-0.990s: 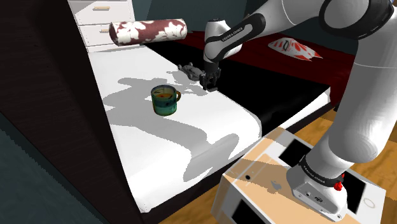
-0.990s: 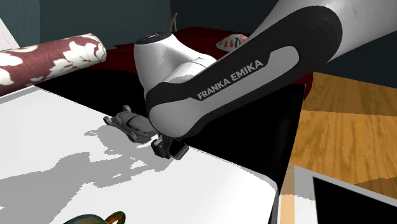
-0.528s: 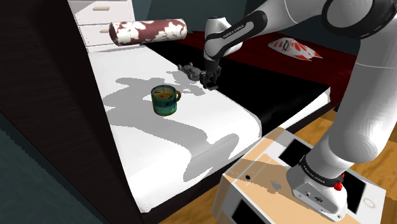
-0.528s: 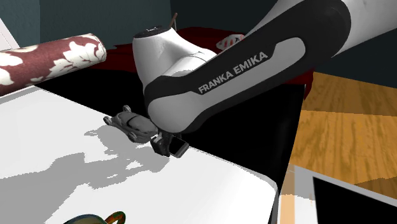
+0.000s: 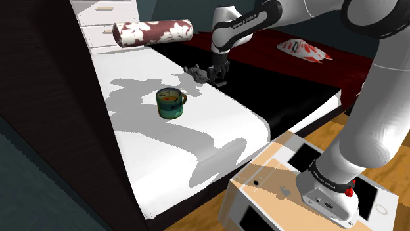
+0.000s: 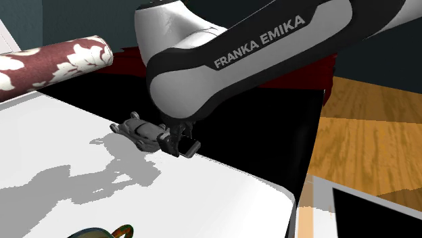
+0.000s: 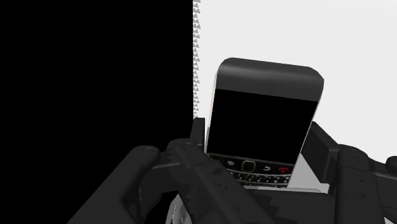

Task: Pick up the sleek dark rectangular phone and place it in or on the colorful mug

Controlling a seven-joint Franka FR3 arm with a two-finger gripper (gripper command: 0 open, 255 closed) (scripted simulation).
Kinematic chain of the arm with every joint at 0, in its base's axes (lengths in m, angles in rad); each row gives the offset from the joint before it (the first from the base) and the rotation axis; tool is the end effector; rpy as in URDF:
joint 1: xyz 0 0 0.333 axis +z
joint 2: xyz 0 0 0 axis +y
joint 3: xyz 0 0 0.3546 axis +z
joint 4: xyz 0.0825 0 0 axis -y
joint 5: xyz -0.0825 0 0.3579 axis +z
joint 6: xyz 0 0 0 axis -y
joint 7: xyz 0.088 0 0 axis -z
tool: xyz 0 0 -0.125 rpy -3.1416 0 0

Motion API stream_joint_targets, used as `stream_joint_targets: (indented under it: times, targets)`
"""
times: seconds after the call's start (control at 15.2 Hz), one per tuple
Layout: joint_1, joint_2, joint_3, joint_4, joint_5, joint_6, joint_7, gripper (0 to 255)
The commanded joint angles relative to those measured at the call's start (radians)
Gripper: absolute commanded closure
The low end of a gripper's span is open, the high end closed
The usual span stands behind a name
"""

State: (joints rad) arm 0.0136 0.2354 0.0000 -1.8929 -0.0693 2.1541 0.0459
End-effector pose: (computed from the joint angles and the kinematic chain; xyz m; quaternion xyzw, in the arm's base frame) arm 0.6015 0.0043 0.4167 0.9995 0.0026 0.0138 0.0288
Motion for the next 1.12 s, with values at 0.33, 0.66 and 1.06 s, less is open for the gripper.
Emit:
stream_joint_targets:
  times: [0.33,0.66,1.06]
  targets:
    - [0.001,-0.035,0.001,0.049,0.003,-0.085,-0.005,255]
    - [0.001,-0.054,0.002,0.093,0.005,-0.147,-0.008,255]
    - [0.001,-0.07,0.002,0.153,0.007,-0.223,-0.013,255]
